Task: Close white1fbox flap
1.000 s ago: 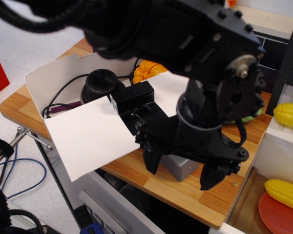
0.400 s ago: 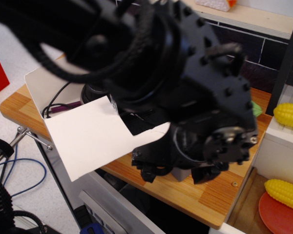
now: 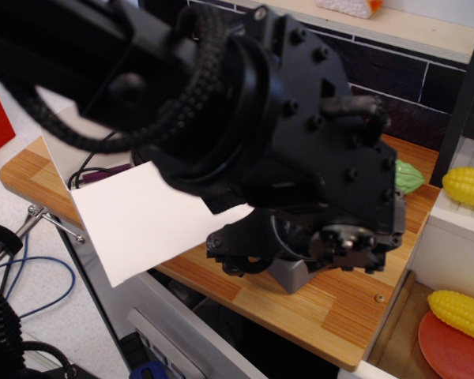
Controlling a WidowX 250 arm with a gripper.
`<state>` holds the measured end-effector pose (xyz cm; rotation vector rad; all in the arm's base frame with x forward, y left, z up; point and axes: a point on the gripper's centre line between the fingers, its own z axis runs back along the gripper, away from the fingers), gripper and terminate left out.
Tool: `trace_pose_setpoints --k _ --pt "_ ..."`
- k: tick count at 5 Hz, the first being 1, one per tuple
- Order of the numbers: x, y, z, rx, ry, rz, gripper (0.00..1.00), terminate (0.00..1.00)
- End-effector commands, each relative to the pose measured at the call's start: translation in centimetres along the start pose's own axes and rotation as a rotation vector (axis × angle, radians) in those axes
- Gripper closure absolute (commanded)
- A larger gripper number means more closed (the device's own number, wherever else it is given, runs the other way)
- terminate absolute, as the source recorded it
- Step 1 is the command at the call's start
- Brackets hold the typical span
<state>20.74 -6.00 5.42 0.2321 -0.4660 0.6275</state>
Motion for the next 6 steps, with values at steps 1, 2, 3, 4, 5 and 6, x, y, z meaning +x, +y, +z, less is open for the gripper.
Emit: trace_pose_setpoints --k 1,2,3,4,5,6 --pt "3.7 0.8 2.3 0.029 -0.020 -0.023 0.00 0.00" --pt "5.3 1.4 3.5 0.066 -0.035 -0.093 0.00 0.00" --pt "7.3 2.7 3.9 0.071 -0.048 -0.262 0.00 0.00" --pt "9.1 4.4 4.8 0.094 -0.009 -0.430 0.00 0.00" --pt "9.6 7.3 4.8 0.073 -0.037 -0.535 0.00 0.00" --pt "11.2 9.0 4.1 -0.032 -0.039 -0.714 0.00 0.00"
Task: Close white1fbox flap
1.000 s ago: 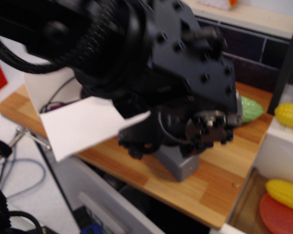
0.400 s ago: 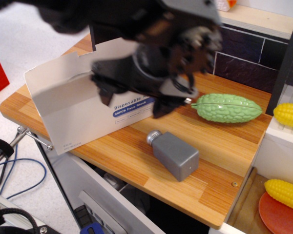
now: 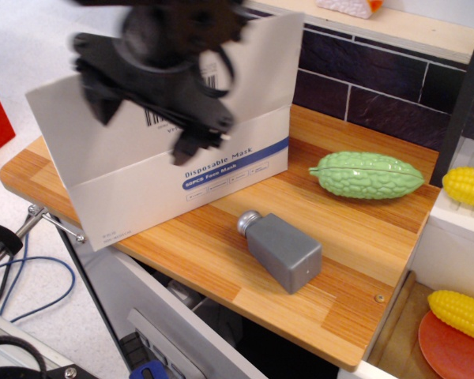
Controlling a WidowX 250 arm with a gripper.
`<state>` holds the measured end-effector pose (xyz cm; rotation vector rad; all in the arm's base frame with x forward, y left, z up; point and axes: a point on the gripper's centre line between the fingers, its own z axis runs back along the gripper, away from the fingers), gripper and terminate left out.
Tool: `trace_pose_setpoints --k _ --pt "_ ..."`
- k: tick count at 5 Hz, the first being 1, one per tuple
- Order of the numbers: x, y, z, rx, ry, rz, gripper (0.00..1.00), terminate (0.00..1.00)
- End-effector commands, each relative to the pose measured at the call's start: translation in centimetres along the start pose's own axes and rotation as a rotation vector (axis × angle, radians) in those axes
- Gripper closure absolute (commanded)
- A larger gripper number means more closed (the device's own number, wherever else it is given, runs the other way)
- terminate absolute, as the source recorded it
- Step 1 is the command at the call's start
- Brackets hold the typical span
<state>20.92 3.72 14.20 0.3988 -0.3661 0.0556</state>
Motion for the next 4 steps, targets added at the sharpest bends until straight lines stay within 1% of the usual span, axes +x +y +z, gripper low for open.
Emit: trace_pose_setpoints --k 1,2,3,4 --pt "0.5 3.2 -1.6 -0.146 -0.061 -0.240 0.00 0.00" --pt "0.5 4.3 -3.7 -0.208 -0.082 -0.346 0.00 0.00" --pt "0.8 5.3 -5.7 -0.257 -0.049 -0.403 0.00 0.00" --pt "0.8 5.8 -6.8 -0.313 -0.024 -0.441 0.00 0.00"
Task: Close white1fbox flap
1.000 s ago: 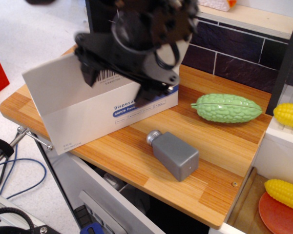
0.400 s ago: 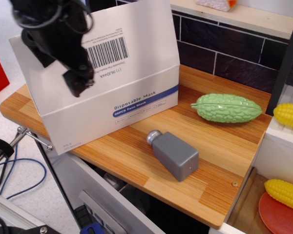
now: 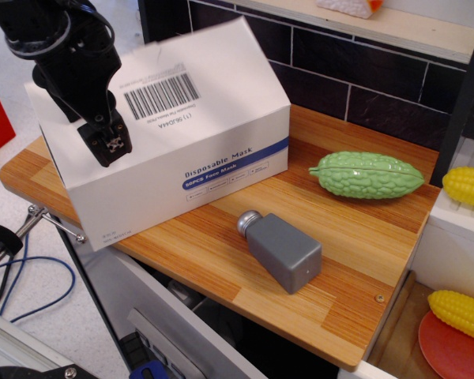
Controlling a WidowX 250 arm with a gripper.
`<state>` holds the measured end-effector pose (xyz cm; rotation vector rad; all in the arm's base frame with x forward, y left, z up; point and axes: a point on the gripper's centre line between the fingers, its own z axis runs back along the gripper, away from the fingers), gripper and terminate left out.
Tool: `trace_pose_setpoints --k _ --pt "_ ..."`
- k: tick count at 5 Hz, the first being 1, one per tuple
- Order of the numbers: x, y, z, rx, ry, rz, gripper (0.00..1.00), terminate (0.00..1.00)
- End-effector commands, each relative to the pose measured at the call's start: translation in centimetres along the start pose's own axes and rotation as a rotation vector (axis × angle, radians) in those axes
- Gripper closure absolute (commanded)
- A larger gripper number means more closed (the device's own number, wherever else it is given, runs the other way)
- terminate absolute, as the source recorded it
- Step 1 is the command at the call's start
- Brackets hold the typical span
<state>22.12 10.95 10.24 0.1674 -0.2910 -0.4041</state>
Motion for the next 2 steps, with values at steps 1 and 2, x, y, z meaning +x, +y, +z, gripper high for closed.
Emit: trace_pose_setpoints --k 1,2 --pt "0.60 1.87 -0.59 -0.070 -0.007 -0.078 0.00 0.00" --pt "1.23 2.45 -0.72 -0.102 -0.022 -0.073 0.00 1.00"
